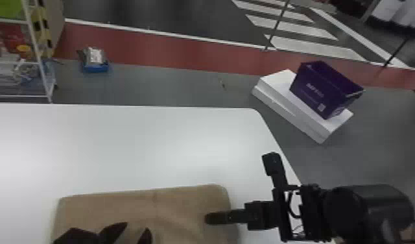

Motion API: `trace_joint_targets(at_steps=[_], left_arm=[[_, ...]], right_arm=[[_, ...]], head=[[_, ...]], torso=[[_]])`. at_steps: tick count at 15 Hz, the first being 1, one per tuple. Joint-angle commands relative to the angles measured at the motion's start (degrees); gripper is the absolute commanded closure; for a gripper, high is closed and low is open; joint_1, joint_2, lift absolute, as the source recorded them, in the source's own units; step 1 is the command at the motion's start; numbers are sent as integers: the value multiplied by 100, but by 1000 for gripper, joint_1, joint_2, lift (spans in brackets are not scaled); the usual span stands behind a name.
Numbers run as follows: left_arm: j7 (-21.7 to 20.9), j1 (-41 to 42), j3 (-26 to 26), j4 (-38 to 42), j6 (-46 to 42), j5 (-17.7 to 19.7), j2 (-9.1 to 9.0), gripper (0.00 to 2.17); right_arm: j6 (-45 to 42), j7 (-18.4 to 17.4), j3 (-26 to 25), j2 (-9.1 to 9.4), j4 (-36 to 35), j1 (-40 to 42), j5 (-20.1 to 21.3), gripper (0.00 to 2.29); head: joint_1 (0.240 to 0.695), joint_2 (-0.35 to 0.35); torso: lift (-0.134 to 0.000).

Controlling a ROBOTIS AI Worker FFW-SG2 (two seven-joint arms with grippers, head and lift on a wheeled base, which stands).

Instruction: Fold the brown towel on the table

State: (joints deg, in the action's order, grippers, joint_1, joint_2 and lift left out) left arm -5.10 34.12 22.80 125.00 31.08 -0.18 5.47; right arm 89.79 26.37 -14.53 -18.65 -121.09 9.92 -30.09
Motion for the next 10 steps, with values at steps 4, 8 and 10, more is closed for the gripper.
trace_joint_targets(at_steps=[4,8,10], left_arm=[[-9,-2,-65,-2,17,18,7,603],[-9,-20,-83,-11,17,35,-2,603],[-9,15,-179,24,17,44,-2,603]], right_arm=[[30,140,-120,-43,-2,-17,-190,1342],[30,281,-375,-78,68,-43,-252,1423],[30,325,-525,-95,147,-61,-261,1423]], head=[[695,-350],[695,-350],[695,-350]], torso=[[-124],[-124],[-124]])
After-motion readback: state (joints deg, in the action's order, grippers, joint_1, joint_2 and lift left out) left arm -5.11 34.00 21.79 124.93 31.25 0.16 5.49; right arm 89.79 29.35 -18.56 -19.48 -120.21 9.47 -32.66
